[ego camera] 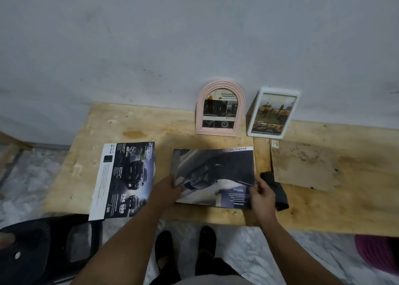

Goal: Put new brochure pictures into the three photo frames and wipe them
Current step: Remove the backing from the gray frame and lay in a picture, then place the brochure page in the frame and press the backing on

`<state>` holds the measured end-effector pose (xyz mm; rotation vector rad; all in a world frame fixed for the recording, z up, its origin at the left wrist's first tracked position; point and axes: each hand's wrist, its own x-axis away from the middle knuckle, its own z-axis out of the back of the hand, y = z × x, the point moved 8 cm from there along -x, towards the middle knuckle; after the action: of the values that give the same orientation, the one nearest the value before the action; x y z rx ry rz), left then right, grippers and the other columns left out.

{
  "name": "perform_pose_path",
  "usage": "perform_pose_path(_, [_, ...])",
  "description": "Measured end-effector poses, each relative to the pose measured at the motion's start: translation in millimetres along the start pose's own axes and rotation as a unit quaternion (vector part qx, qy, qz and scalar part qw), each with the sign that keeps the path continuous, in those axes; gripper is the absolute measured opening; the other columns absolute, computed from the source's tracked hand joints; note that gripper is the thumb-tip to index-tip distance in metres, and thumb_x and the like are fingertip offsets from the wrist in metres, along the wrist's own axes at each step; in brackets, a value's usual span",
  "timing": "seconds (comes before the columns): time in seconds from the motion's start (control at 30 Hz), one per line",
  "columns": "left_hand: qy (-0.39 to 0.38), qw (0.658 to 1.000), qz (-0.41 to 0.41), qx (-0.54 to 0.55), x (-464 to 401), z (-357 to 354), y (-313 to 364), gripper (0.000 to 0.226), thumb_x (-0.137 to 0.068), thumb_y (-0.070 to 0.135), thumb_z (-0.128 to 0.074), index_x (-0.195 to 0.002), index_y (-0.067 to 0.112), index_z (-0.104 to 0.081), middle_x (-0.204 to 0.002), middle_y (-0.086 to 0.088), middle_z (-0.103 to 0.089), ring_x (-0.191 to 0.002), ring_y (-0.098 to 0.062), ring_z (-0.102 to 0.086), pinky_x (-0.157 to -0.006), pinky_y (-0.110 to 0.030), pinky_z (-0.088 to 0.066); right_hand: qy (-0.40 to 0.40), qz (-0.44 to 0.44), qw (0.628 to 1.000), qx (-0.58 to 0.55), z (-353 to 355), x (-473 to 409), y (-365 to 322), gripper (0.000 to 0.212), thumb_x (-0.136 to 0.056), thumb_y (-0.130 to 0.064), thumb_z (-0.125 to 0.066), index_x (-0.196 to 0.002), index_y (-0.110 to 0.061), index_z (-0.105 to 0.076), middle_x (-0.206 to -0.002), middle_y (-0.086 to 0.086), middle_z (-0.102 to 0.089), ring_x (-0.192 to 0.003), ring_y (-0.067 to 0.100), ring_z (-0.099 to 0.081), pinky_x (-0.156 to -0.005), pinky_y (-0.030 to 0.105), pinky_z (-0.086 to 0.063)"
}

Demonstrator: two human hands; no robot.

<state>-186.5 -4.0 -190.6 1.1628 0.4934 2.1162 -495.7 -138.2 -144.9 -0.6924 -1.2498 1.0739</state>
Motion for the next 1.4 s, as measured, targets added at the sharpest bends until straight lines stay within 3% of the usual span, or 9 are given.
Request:
perform_pose_path(0.2, [0.014,0.98,-0.008,0.198,4,32,16,0.075,-0.082,0.075,-0.056,-0.134,0.022,-0.064,-0.125,-0.004,-0.067,-0.114,-0.026,-0.063,-0.103,-0.043,-0.05,-0.058,-0.021,0.992,-0.108,-24,-8,-67,0.033,-0.093,-0.001,-0.052,-0.119,-0.009,-0.071,-0.118,0.023,-0.072,-0.11,0.046,-0.066,-0.098,0.056,-0.05])
perform_pose_path(0.4, [0.085,0.91,0.01,0.405,9,97,-3,0.013,-0.1,0.021,-0.066,-0.111,0.02,-0.071,-0.097,-0.008,-0.071,-0.085,-0.024,-0.065,-0.071,-0.033,-0.053,-0.126,0.021,0.984,-0.128,-87,6,-150,0.04,-0.096,0.002,-0.046,-0.127,-0.011,-0.067,-0.119,0.016,-0.073,-0.104,0.033,-0.07,-0.085,0.041,-0.056])
perform_pose_path(0.53, [0.191,0.878,0.033,0.439,20,158,-59,0.015,-0.091,0.019,-0.071,-0.1,0.03,-0.072,-0.107,-0.01,-0.074,-0.096,-0.032,-0.071,-0.081,-0.047,-0.06,-0.128,0.031,0.991,0.004,-147,8,-163,0.035,-0.097,-0.002,-0.058,-0.125,-0.02,-0.068,-0.112,0.013,-0.075,-0.097,0.031,-0.073,-0.082,0.045,-0.062])
perform_pose_path(0.7, [0.308,0.837,0.077,0.445,63,221,-139,0.012,-0.093,0.016,-0.069,-0.103,0.024,-0.071,-0.108,-0.009,-0.071,-0.098,-0.031,-0.068,-0.088,-0.053,-0.06,-0.25,-0.024,0.95,0.184,-258,38,-131,0.045,-0.088,0.001,-0.071,-0.124,-0.021,-0.054,-0.102,0.009,-0.069,-0.081,0.023,-0.07,-0.053,0.026,-0.056])
perform_pose_path(0.93, [0.401,0.806,0.154,0.408,112,243,-249,0.02,-0.091,0.011,-0.073,-0.108,0.015,-0.063,-0.1,-0.008,-0.068,-0.079,-0.021,-0.065,-0.068,-0.027,-0.058,-0.242,0.065,0.939,0.236,-415,32,-99,0.024,-0.085,0.002,-0.072,-0.106,-0.008,-0.071,-0.072,0.013,-0.07,-0.053,0.024,-0.06,-0.047,0.035,-0.052])
perform_pose_path(1.0, [0.408,0.806,0.16,0.397,117,241,-274,0.02,-0.092,-0.003,-0.067,-0.106,0.008,-0.058,-0.09,-0.007,-0.062,-0.075,-0.019,-0.059,-0.06,-0.016,-0.049,-0.25,0.074,0.938,0.227,-457,31,-88,0.014,-0.089,-0.005,-0.073,-0.1,-0.014,-0.074,-0.081,0.015,-0.073,-0.062,0.026,-0.064,-0.053,0.034,-0.055])
perform_pose_path(1.1, [0.379,0.816,0.191,0.391,116,227,-309,0.033,-0.09,-0.004,-0.069,-0.096,0.024,-0.053,-0.089,-0.008,-0.062,-0.087,-0.032,-0.063,-0.076,-0.037,-0.052,-0.289,0.075,0.926,0.23,-509,36,-77,0.038,-0.089,-0.009,-0.076,-0.126,-0.009,-0.068,-0.106,0.017,-0.074,-0.084,0.029,-0.069,-0.077,0.046,-0.062])
perform_pose_path(1.27, [0.26,0.914,0.223,0.218,109,200,-336,0.047,-0.082,0.043,-0.077,-0.116,0.049,-0.043,-0.091,0.004,-0.068,-0.087,-0.022,-0.068,-0.079,-0.044,-0.058,-0.313,0.23,0.801,0.456,-510,57,-57,0.057,-0.093,-0.037,-0.056,-0.147,-0.019,-0.047,-0.141,0.016,-0.051,-0.128,0.043,-0.052,-0.099,0.049,-0.05])
perform_pose_path(1.4, [0.255,0.949,0.179,-0.053,104,214,-309,0.063,-0.093,0.049,-0.062,-0.149,0.031,-0.039,-0.14,-0.006,-0.052,-0.124,-0.031,-0.052,-0.089,-0.042,-0.051,-0.337,0.244,0.629,0.657,-482,45,-12,0.097,-0.088,-0.073,-0.053,-0.162,-0.037,-0.003,-0.171,0.01,0.006,-0.156,0.041,0.003,-0.116,0.068,-0.018])
